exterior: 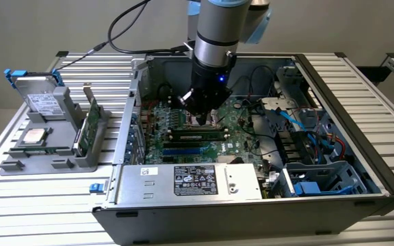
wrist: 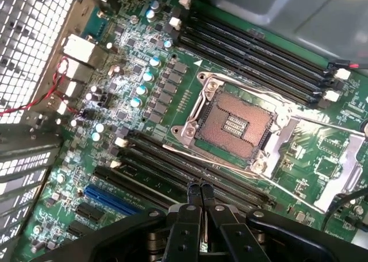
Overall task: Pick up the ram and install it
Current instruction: 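Press down the ram until it locks into place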
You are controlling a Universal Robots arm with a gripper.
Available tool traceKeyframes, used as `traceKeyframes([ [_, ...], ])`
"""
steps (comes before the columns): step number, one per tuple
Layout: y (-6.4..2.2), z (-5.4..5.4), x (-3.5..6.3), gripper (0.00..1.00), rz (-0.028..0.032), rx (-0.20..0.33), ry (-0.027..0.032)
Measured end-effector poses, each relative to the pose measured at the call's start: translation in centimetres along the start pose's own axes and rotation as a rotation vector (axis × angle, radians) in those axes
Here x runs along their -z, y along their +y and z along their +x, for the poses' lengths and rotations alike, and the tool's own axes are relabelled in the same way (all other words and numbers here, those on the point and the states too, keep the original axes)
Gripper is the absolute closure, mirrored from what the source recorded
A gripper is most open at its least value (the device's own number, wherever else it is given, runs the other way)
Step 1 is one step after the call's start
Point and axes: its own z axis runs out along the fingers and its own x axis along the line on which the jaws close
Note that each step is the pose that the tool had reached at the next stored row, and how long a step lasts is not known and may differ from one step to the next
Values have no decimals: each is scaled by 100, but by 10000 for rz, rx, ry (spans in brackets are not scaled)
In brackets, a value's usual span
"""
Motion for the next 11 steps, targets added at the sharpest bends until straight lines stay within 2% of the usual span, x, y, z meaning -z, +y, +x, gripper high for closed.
traceKeyframes([
  [11,0,-1,-3,90,-73,-1561,-75],
])
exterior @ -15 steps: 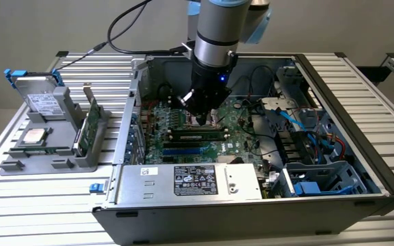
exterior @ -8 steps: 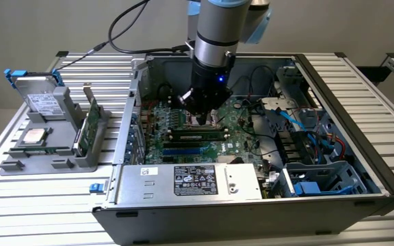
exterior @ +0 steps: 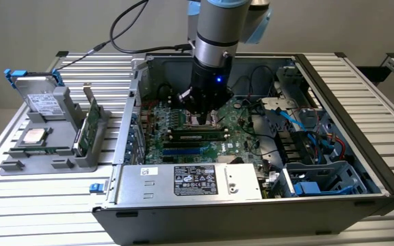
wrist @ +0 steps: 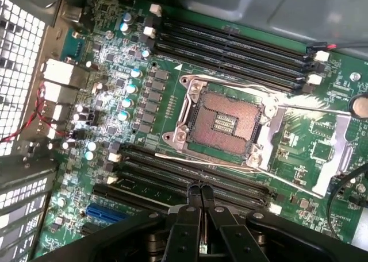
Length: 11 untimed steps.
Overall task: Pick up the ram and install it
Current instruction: 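Press down the ram until it locks into place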
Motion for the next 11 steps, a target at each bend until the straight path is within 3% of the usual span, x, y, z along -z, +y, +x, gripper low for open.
traceKeyframes([
  [11,0,0,-3,90,-65,-1538,-72],
])
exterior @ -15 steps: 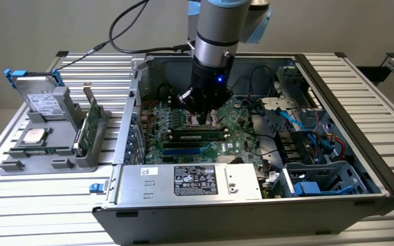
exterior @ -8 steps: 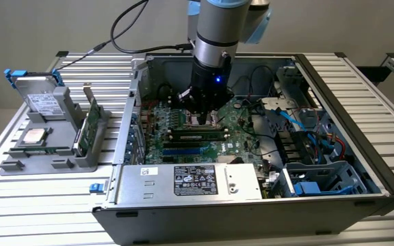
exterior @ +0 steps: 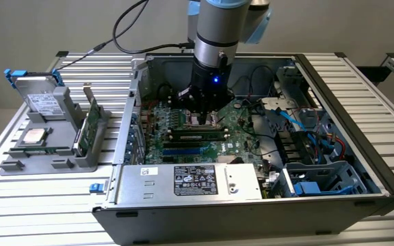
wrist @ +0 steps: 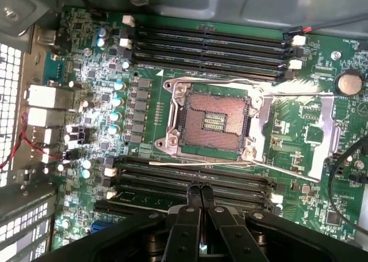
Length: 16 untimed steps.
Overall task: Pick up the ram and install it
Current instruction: 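Press down the ram until it locks into place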
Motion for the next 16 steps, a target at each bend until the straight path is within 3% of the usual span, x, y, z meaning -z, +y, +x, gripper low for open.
traceKeyframes([
  [11,0,0,-3,90,-57,-1470,-68],
  [16,0,0,-3,90,-59,-1476,-68],
])
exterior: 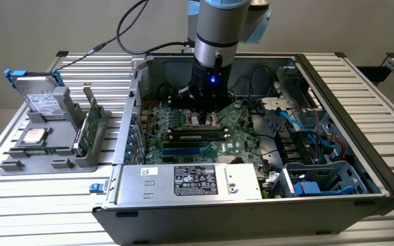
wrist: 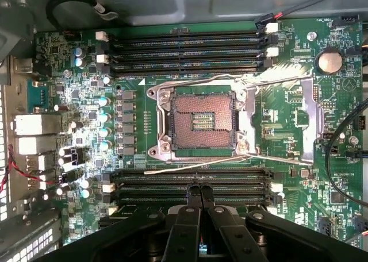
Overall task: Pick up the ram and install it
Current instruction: 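Press down the ram until it locks into place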
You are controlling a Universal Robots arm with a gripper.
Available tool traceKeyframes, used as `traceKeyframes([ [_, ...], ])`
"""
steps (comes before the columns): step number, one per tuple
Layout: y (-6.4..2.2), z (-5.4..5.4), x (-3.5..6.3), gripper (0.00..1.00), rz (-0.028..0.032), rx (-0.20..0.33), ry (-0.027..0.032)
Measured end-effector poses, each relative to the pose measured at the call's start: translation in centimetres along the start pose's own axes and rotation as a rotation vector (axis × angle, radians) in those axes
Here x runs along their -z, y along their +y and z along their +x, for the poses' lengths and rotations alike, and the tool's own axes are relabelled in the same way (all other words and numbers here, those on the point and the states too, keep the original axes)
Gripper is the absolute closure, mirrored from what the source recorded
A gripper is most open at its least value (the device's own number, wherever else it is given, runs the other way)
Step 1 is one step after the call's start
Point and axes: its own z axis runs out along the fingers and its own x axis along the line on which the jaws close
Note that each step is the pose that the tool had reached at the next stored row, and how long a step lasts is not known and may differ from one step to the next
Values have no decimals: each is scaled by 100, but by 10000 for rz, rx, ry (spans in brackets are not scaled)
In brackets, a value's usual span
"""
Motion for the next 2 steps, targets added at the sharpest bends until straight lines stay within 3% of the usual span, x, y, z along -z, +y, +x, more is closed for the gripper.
traceKeyframes([
  [2,0,0,0,90,0,0,0],
])
